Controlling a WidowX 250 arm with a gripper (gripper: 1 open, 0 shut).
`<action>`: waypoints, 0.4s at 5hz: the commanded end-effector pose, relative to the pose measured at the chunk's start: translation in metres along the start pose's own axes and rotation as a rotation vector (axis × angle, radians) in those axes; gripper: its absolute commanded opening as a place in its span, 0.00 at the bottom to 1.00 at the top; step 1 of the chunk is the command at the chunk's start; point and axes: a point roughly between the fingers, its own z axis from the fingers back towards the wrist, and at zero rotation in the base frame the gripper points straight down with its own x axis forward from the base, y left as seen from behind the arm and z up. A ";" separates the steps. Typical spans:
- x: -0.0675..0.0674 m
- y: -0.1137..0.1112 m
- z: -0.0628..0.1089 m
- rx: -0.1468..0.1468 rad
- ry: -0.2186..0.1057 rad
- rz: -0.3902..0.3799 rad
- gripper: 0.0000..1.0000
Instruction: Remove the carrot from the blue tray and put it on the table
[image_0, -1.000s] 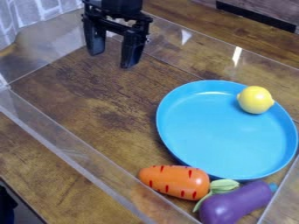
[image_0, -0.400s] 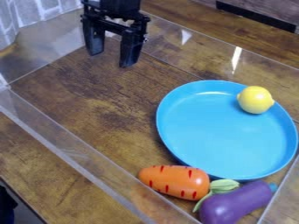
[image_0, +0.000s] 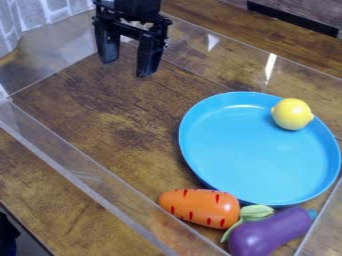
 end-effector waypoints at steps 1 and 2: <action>0.005 0.010 0.014 0.007 -0.052 0.025 1.00; 0.005 0.011 0.014 0.009 -0.050 0.024 1.00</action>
